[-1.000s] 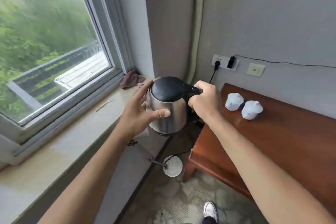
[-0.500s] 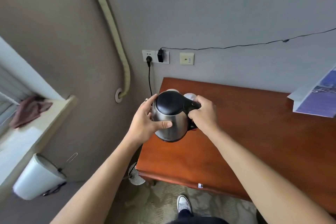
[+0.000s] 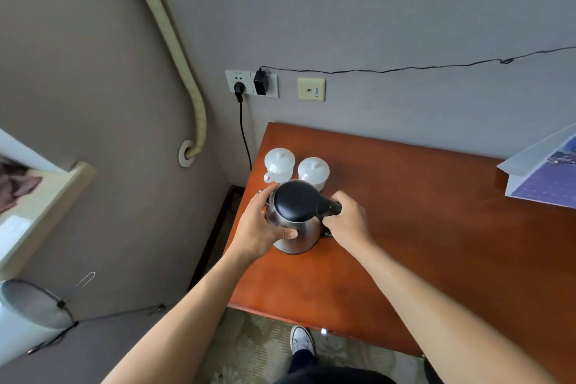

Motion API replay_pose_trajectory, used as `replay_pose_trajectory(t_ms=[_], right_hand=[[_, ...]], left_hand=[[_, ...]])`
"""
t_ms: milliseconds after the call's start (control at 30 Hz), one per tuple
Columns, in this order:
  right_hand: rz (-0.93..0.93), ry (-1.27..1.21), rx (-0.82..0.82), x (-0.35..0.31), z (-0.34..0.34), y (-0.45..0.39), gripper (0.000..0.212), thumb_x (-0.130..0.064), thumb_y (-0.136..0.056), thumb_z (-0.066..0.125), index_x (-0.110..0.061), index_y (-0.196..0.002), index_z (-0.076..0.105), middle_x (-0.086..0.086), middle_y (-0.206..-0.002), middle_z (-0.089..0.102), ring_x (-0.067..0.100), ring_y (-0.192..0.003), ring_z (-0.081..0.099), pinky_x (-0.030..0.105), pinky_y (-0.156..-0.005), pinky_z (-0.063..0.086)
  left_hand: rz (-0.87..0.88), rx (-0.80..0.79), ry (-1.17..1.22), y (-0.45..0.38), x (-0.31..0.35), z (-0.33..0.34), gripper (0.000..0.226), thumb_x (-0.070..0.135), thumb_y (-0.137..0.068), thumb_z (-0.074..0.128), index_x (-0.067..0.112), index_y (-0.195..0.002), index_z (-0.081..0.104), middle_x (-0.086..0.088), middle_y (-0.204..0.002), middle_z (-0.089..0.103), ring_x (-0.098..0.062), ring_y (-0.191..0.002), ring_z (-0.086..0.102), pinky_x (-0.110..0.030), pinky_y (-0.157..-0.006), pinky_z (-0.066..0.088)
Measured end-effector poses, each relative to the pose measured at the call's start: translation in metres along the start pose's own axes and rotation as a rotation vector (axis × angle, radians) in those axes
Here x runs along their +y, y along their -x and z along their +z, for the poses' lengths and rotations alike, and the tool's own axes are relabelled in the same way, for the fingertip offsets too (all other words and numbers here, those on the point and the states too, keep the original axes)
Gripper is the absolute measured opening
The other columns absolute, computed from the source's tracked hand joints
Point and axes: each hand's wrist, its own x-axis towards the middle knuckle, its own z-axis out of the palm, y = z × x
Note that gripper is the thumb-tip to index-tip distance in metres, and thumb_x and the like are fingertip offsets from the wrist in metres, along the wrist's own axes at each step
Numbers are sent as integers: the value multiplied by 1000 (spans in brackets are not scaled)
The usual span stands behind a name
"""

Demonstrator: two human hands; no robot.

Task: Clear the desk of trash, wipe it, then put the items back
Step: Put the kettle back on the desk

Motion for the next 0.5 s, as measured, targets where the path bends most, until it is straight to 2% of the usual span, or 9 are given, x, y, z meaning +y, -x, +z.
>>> replay_pose_trajectory(t_ms=[133, 233, 400, 500], right_hand=[[-3, 50, -53, 5, 11, -7, 21, -3, -74, 65, -16, -74, 49, 0, -68, 60, 34, -74, 61, 49, -62, 57], [5, 71, -84, 9, 18, -9, 22, -4, -74, 64, -18, -74, 49, 0, -68, 61, 33, -72, 64, 51, -64, 58], [2, 105, -97, 13, 26, -11, 21, -5, -74, 66, -19, -74, 50, -1, -67, 63, 31, -71, 64, 52, -65, 57], [-13, 130, -113, 12, 27, -12, 22, -5, -75, 67, -18, -74, 49, -1, -66, 62, 32, -71, 63, 52, -65, 56]], left_hand=[[-35, 23, -32, 0, -7, 0, 105, 20, -49, 95, 50, -137, 47, 24, -136, 54, -7, -131, 49, -37, -112, 44], [-58, 37, -79, 2, -10, 0, 102, 14, -53, 95, 60, -127, 42, 29, -130, 51, -7, -127, 48, -30, -108, 43], [-110, 58, -98, 5, -17, 0, 104, 12, -56, 96, 53, -134, 39, 27, -130, 49, -8, -128, 47, -27, -104, 40], [-117, 55, -142, 5, -19, -1, 106, 16, -59, 95, 50, -141, 37, 21, -137, 46, -8, -131, 43, -29, -108, 40]])
